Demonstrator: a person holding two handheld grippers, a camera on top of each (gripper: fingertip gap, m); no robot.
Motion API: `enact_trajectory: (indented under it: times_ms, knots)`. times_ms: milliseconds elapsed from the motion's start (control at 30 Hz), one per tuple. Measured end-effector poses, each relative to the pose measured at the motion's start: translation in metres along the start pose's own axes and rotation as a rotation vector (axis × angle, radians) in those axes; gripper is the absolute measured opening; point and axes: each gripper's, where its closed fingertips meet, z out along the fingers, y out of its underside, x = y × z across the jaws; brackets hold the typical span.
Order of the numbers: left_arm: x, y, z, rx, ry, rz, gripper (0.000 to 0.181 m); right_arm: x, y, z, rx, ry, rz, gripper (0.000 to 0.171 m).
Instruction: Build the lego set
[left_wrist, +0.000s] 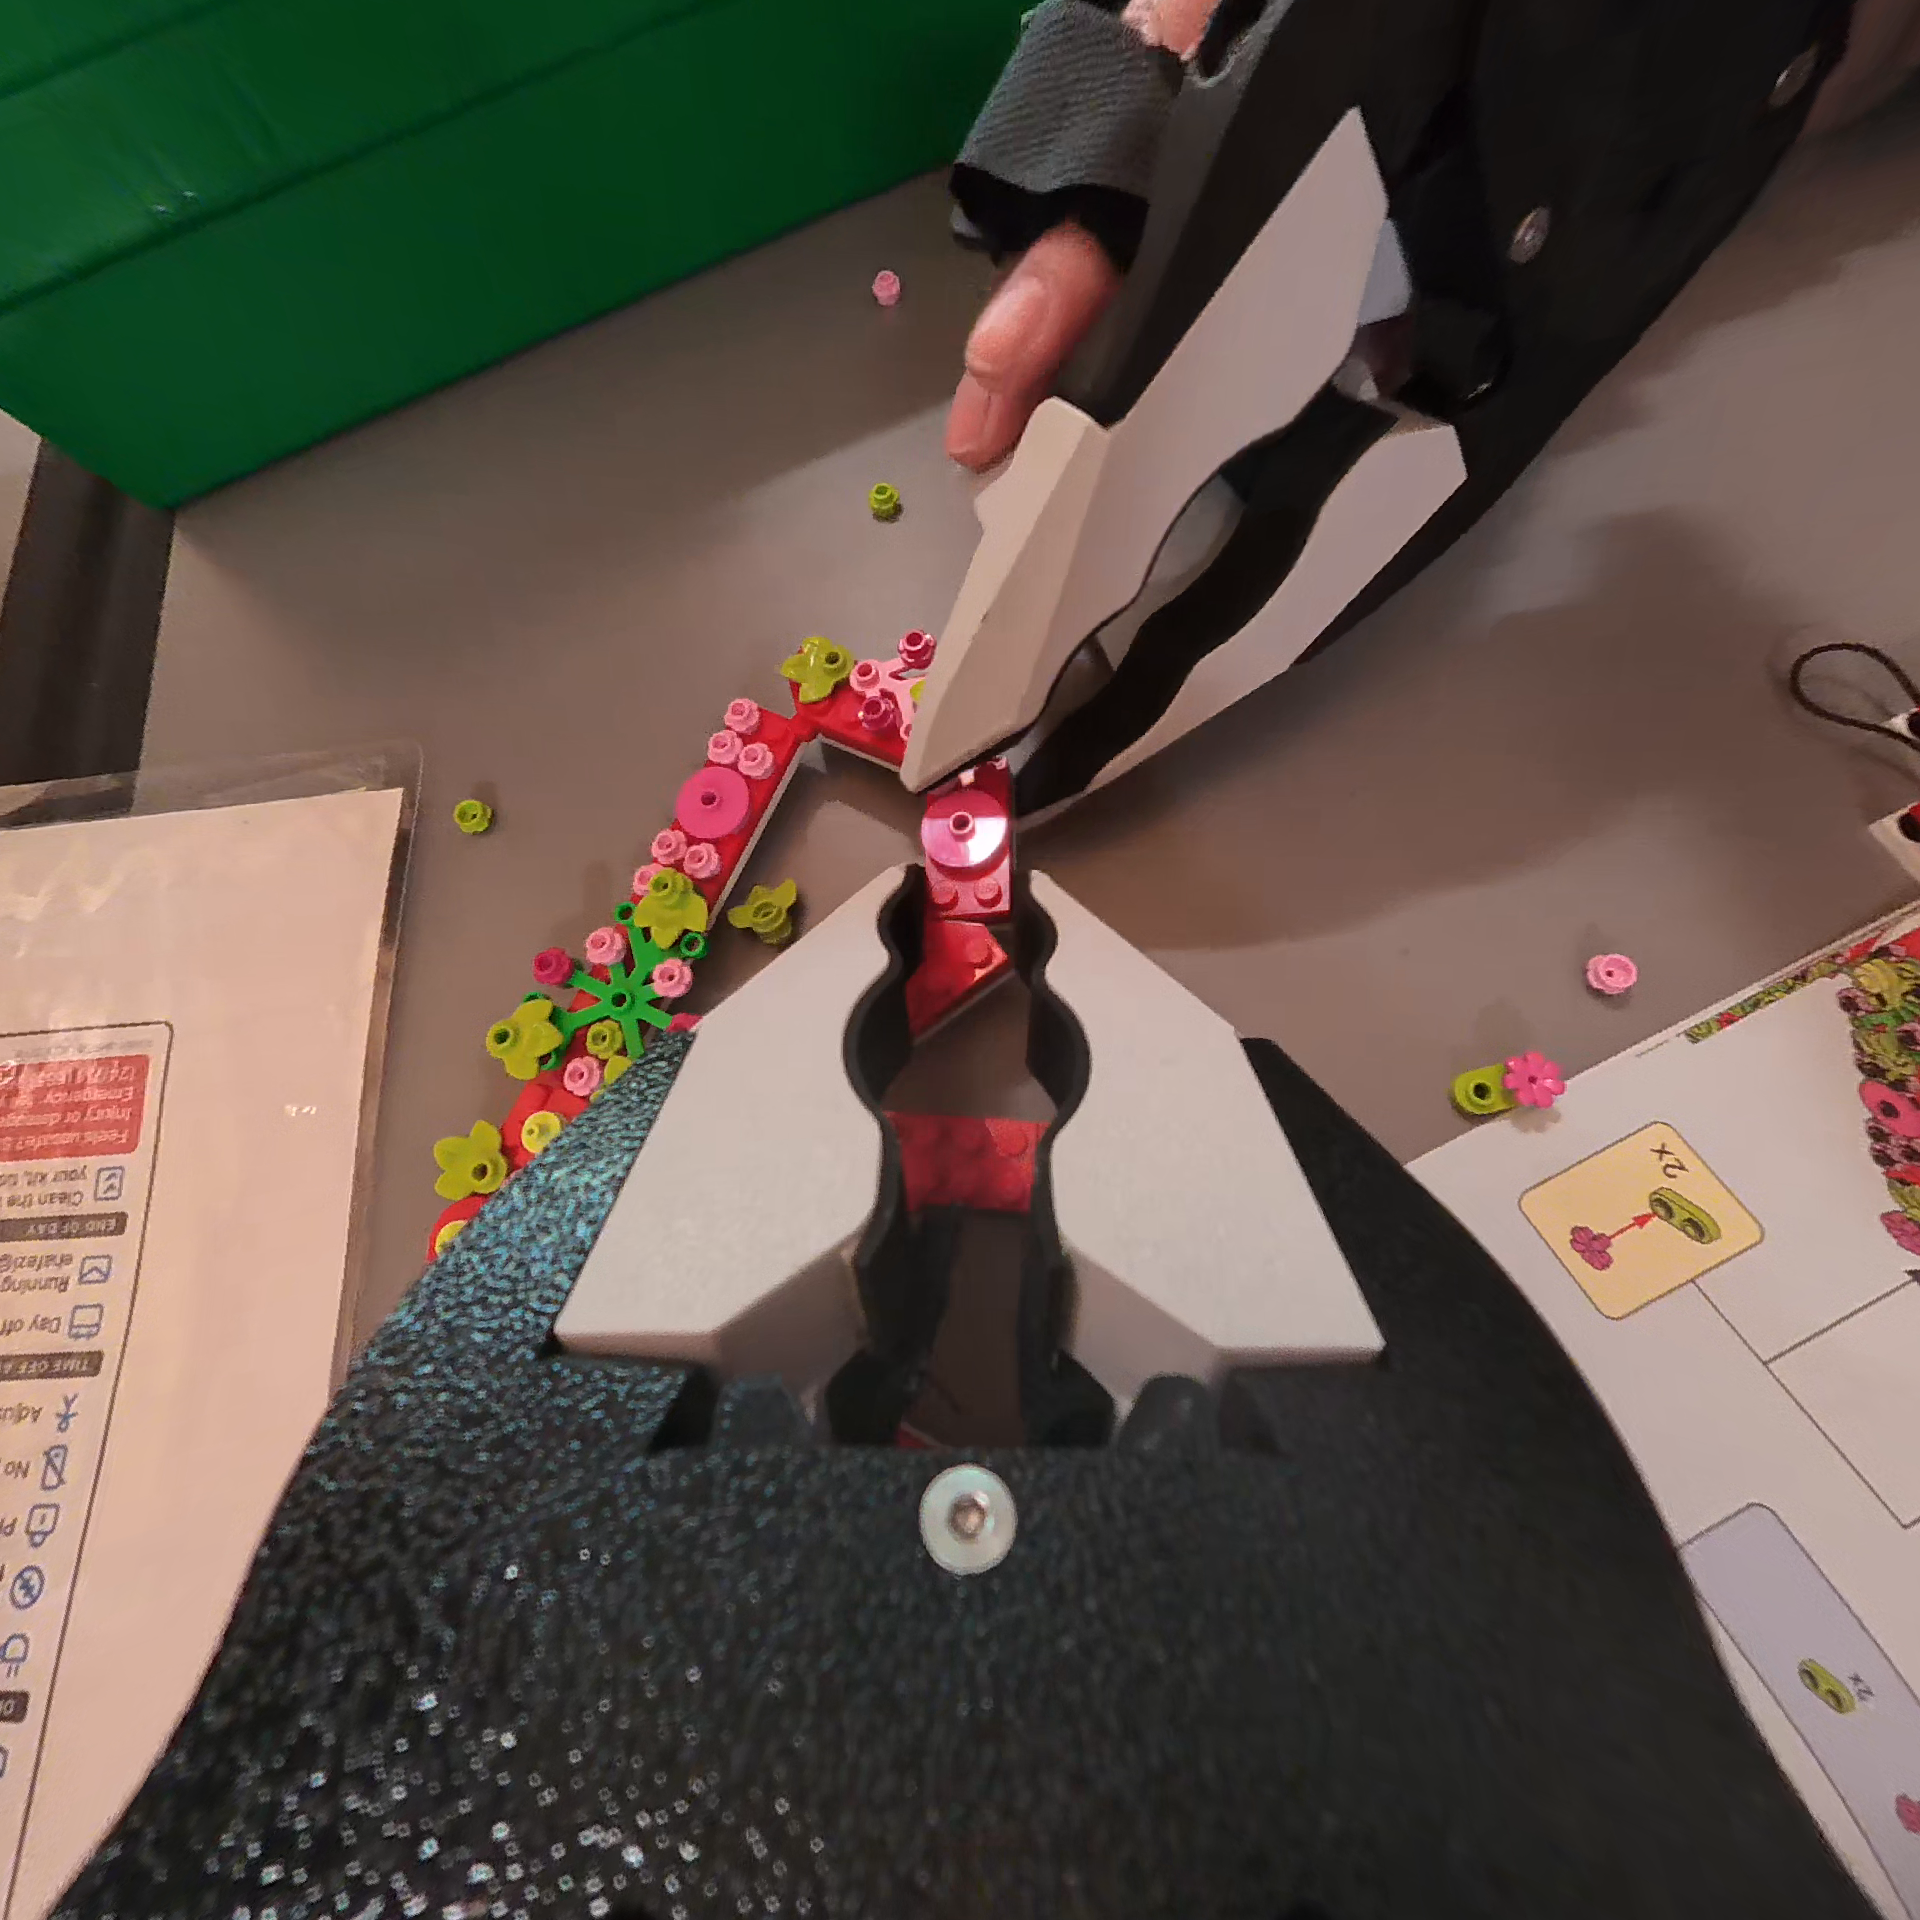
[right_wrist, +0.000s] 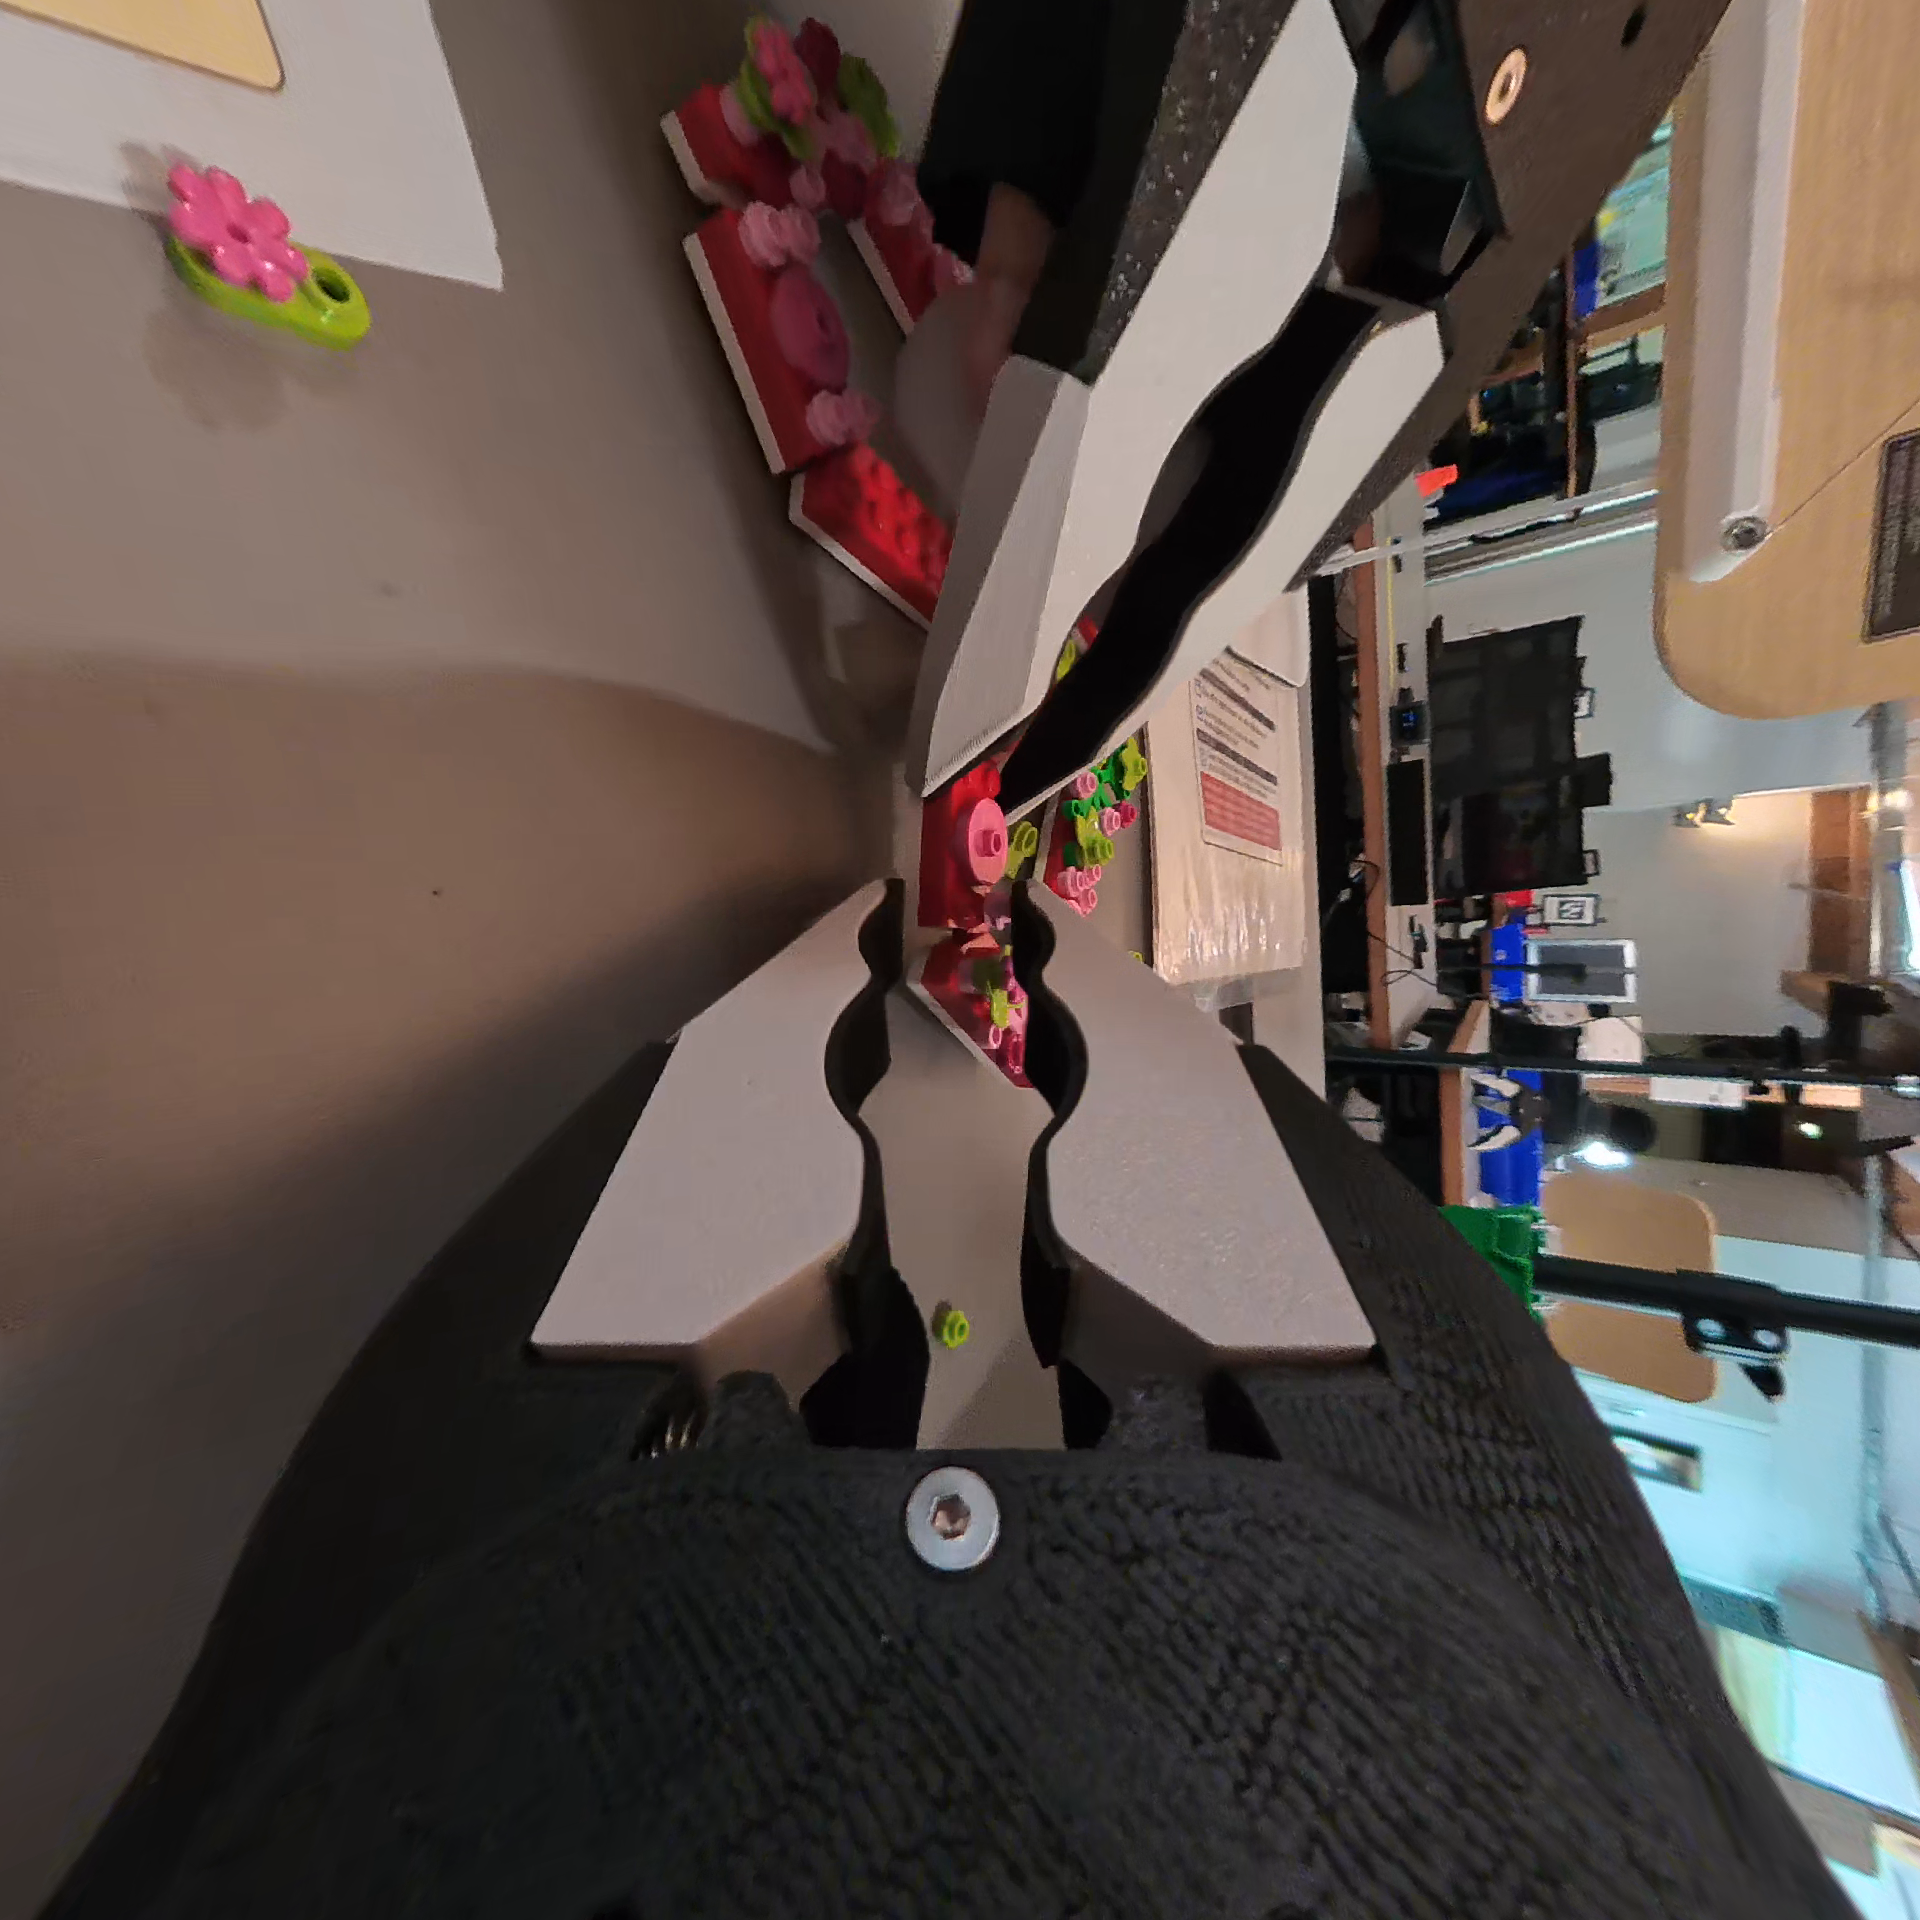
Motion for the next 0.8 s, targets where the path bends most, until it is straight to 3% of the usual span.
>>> enact_trajectory:
  times_ms: [367, 467, 533, 800]
  knots:
    - [0.000, -0.004, -0.003, 0.023, 0.008, -0.018, 0.019, 0.004, -0.002, -0.003, -0.001, 0.036, -0.023, 0.015]
    - [-0.002, -0.008, -0.005, 0.048, -0.004, -0.016, 0.012, 0.006, -0.002, -0.004, -0.003, 0.044, 0.000, 0.011]
    - [-0.001, -0.017, -0.010, 0.099, 0.006, -0.010, 0.000, 0.008, -0.001, -0.005, 0.000, 0.045, 0.021, 0.011]
    - [-0.011, -0.016, -0.020, 0.101, -0.054, -0.016, 0.000, -0.005, 0.003, 0.000, -0.001, -0.016, 0.046, 0.019]
